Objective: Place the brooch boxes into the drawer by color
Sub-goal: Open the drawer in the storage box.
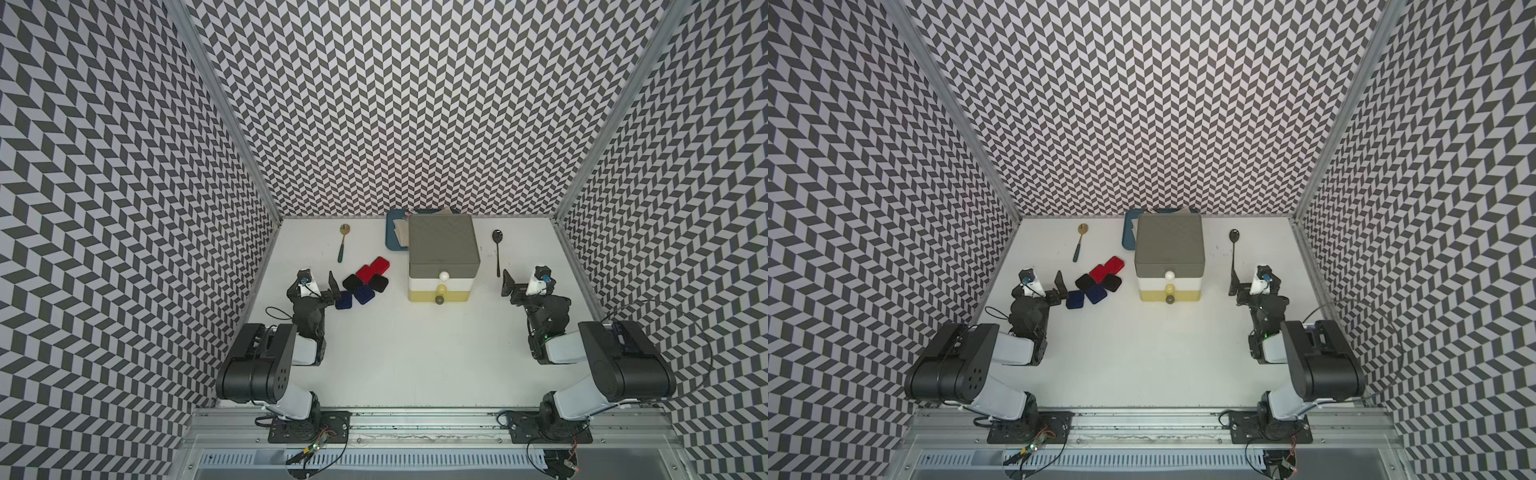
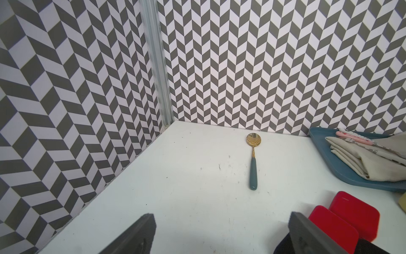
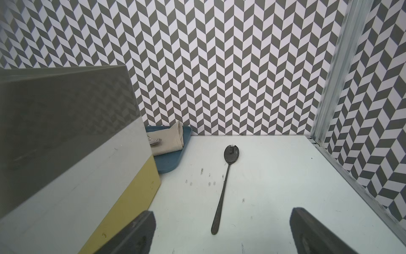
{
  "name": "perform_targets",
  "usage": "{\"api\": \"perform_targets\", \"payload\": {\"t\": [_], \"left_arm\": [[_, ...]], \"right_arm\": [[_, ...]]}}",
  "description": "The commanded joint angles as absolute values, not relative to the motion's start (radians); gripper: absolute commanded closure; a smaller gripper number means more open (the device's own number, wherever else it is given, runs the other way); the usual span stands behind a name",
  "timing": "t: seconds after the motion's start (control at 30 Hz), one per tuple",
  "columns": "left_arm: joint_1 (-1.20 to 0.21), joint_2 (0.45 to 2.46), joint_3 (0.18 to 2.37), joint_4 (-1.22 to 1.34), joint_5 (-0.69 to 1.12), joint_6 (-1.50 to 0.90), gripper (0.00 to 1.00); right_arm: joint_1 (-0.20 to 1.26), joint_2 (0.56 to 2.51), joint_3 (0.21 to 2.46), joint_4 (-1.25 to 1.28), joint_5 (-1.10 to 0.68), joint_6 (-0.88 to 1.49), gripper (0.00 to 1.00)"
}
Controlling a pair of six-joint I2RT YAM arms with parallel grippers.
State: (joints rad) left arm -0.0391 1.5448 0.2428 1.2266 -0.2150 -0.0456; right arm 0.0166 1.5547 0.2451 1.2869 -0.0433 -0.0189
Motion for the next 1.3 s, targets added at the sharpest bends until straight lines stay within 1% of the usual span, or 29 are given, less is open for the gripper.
{"api": "perform_targets", "payload": {"t": [0.0,0.6,0.63,0.67,0.7,0.77,0.8,0.87,0.97,1.07,1.1,1.2,1.27], "left_arm": [[-0.037,1.543,0.245,1.240,-0.209,-0.043,0.00],[-0.038,1.541,0.241,1.244,-0.207,-0.041,0.00],[-0.040,1.533,0.248,1.250,-0.219,-0.036,0.00],[-0.045,1.500,0.281,1.162,-0.227,-0.035,0.00],[-0.047,1.462,0.338,1.023,-0.227,-0.037,0.00],[-0.063,1.401,0.461,0.797,-0.285,-0.056,0.00],[-0.062,1.376,0.500,0.736,-0.281,-0.091,0.00],[-0.064,1.327,0.561,0.657,-0.172,-0.114,0.00],[-0.088,1.267,0.666,0.477,-0.135,-0.177,0.00],[-0.108,1.189,0.737,0.298,-0.097,-0.192,0.00],[-0.116,1.157,0.748,0.255,-0.093,-0.191,0.00],[-0.121,1.070,0.771,0.151,-0.045,-0.194,0.00],[-0.120,1.026,0.770,0.103,-0.011,-0.175,0.00]], "right_arm": [[0.019,1.565,0.241,1.335,-0.052,-0.026,0.01],[0.018,1.564,0.241,1.334,-0.052,-0.023,0.01],[0.019,1.559,0.242,1.335,-0.028,-0.015,0.01],[0.018,1.531,0.257,1.279,0.004,-0.001,0.01],[0.020,1.499,0.282,1.204,0.028,0.005,0.01],[0.022,1.421,0.369,0.980,0.005,-0.016,0.00],[0.034,1.392,0.411,0.896,0.018,-0.018,0.01],[0.061,1.328,0.497,0.732,0.085,0.038,0.01],[0.109,1.259,0.579,0.583,0.116,0.090,0.00],[0.211,1.198,0.669,0.407,0.139,0.104,0.02],[0.269,1.181,0.703,0.328,0.145,0.093,0.03],[0.424,1.164,0.783,0.132,0.194,0.090,0.06],[0.502,1.153,0.817,0.029,0.216,0.134,0.08]]}}
